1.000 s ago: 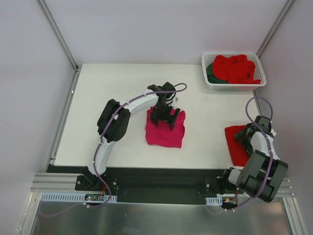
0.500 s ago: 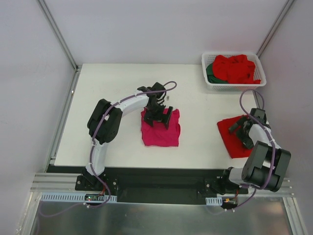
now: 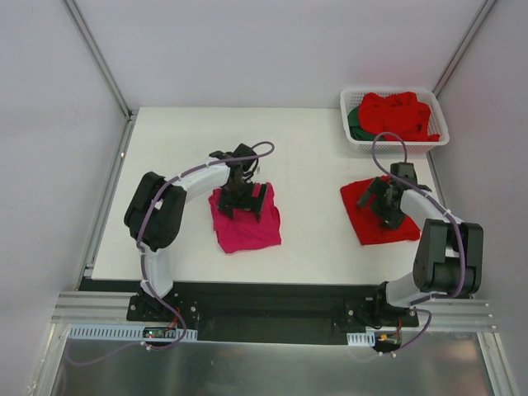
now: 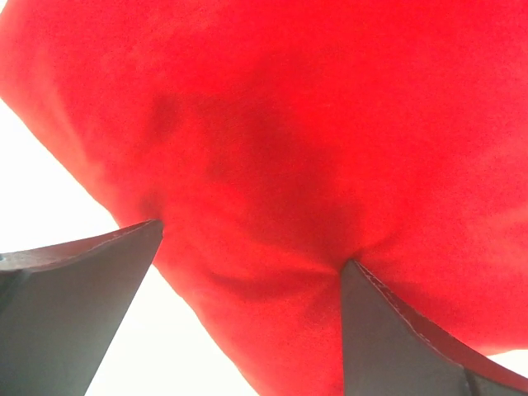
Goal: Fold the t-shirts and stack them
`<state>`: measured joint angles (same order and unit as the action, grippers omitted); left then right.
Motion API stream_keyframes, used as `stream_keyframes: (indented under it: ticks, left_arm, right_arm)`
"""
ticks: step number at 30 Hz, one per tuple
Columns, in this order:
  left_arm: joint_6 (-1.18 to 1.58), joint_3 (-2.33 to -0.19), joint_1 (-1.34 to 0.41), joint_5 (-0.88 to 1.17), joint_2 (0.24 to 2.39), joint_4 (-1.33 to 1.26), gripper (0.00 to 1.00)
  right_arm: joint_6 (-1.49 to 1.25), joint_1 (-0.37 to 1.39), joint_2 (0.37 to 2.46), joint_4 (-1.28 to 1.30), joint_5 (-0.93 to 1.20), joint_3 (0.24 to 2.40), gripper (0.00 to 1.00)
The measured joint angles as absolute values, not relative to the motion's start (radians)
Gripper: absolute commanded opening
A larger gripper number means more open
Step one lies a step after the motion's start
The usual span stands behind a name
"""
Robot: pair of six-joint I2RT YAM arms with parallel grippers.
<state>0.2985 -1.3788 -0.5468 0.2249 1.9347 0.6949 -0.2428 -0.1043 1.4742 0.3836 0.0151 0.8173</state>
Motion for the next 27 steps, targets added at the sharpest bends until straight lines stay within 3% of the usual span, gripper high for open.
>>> stream_keyframes:
  ticks: [19,27]
  left_arm:
    - [0.292,-1.154,-0.457,0.147,1.729,0.699,0.99]
    - [0.292,-1.162,-0.456,0.156,1.698,0.713,0.99]
  right_arm:
    - [-0.37,0.28,1.768,0.38,0.047,1.127,0.96]
    - [-0.337,0.374,1.752,0.444,-0.022,1.148,0.96]
